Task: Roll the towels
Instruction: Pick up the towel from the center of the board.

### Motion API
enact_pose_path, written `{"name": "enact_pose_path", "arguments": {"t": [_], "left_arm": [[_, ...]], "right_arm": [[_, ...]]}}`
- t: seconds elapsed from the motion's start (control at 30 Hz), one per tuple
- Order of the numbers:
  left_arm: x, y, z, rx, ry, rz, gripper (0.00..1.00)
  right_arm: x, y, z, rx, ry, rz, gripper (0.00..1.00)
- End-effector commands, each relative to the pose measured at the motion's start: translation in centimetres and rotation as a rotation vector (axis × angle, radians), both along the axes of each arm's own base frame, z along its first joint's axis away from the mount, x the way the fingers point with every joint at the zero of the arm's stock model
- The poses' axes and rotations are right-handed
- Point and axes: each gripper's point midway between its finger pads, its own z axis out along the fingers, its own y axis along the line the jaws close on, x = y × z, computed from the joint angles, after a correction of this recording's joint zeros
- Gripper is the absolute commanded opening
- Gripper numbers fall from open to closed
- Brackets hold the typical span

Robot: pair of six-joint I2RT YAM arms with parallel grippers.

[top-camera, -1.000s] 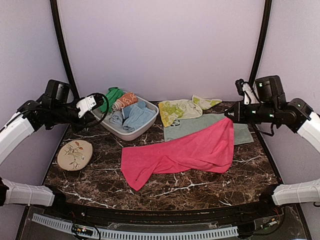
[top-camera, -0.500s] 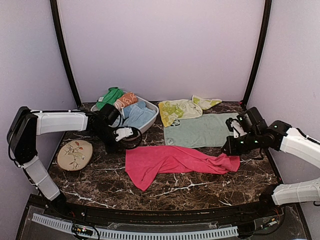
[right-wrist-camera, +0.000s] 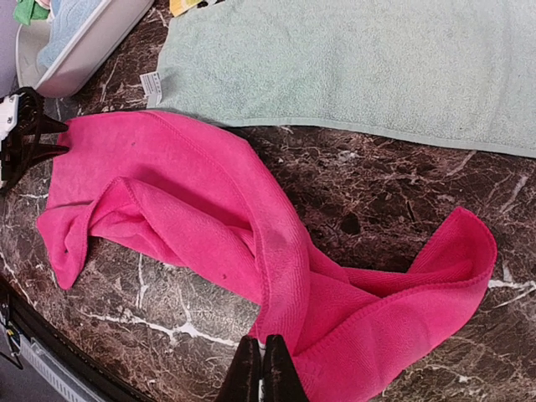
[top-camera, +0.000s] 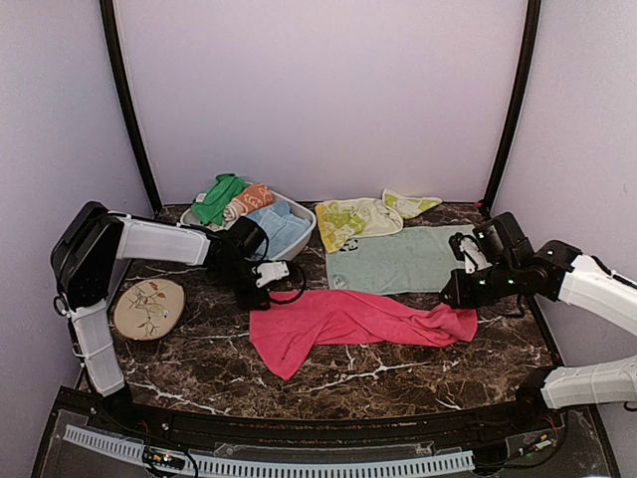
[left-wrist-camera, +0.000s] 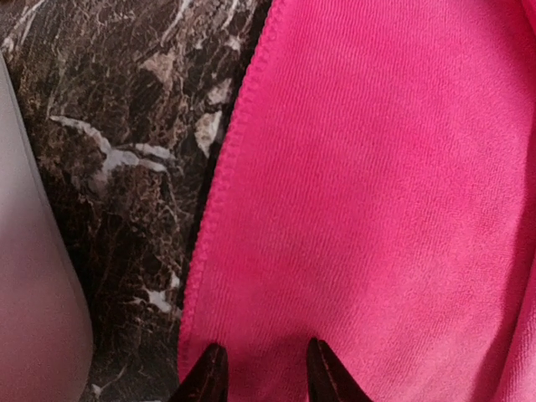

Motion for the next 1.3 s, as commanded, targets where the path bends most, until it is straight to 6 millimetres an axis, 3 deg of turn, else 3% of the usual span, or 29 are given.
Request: {"name": "enact_pose_path", "arguments": {"t": [0.0, 0.27, 0.47, 0.67, 0.87, 1.03, 1.17, 1.27], "left_arm": [[0.6, -0.3, -0.2, 0.005, -0.010, -0.014, 0.36], [0.5, 0.6, -2.5, 0.078, 0.014, -0.023, 0.43], [-0.1, -0.2, -0.4, 0.054, -0.027, -0.058, 0.56], [-1.7, 0.4, -3.0, 0.111, 0.067, -0.077, 0.57], [-3.2, 0.3, -3.4, 0.107, 0.159, -0.098, 0.37], [-4.5, 0.2, -1.2, 0.068, 0.173, -0.123, 0.03], [-4.5, 0.6, 2.0, 0.040, 0.091, -0.122, 0.00], [-3.5, 1.5, 5.1, 0.049, -0.032, -0.096, 0.00]], "right_arm": [[0.0, 0.6, 0.8, 0.037, -0.034, 0.015, 0.00], [-0.1, 0.8, 1.9, 0.060, -0.048, 0.025, 0.00], [-0.2, 0.9, 2.3, 0.066, -0.050, 0.035, 0.00], [-0.1, 1.1, 3.1, 0.075, -0.058, 0.042, 0.00], [-0.1, 0.8, 4.5, 0.075, -0.083, 0.038, 0.00], [-0.1, 0.4, 5.4, 0.066, -0.104, 0.030, 0.00], [0.1, 0.4, 6.3, 0.069, -0.122, 0.030, 0.00], [0.3, 0.4, 7.5, 0.071, -0.142, 0.032, 0.00]]}}
